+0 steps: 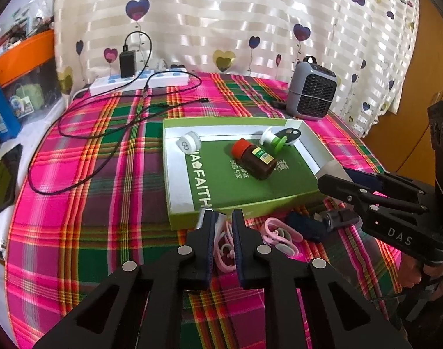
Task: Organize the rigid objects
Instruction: 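Lift the silver bar with the left gripper while the right gripper carries the charger toward the tray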
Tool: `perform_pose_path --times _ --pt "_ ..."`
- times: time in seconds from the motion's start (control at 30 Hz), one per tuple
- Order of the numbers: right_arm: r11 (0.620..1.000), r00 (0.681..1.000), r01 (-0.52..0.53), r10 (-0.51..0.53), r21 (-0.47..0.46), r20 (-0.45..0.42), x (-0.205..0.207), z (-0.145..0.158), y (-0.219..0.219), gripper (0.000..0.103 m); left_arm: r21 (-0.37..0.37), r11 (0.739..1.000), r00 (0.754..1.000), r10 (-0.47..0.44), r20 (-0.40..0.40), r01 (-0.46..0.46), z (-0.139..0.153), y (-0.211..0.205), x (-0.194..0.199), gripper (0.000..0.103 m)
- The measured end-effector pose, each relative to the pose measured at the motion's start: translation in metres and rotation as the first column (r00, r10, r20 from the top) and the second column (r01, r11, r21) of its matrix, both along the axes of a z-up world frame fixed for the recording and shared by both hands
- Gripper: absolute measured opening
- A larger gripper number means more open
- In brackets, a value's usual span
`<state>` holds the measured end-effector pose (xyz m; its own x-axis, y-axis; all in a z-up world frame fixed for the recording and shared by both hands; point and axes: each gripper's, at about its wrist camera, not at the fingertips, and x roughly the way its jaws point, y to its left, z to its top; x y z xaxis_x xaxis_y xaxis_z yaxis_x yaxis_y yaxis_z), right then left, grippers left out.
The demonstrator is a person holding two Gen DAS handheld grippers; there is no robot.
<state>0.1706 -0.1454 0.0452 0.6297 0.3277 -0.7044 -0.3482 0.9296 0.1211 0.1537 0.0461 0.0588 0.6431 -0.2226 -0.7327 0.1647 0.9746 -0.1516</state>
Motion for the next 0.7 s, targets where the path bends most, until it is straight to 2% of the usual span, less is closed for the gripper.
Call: perform_pose_path --times 0.17,0.3,0.43,0.7 --pt "1.000 1.000 0.006 -0.006 0.006 -0.006 -0.001 -0.002 -0.001 0.034 -0.023 1.000 1.000 0.016 -0.021 -0.016 -0.007 0.013 -0.008 0.014" --pt "1.000 1.000 0.003 -0.003 0.008 -0.014 -0.001 -0.005 -0.001 0.034 -0.013 1.000 0.999 0.024 -0.038 -0.024 -0.014 0.019 -0.012 0.019" --pt "1.000 1.000 0.003 -0.002 0.011 -0.018 -0.001 -0.007 -0.001 0.034 -0.016 1.000 0.999 -0.015 -0.049 0.014 -0.021 0.017 -0.015 0.031" --pt "1.000 1.000 0.002 -0.002 0.011 -0.023 -0.004 -0.008 0.000 0.034 0.102 0.994 0.997 -0.040 -0.061 0.046 -0.033 0.007 -0.012 0.031"
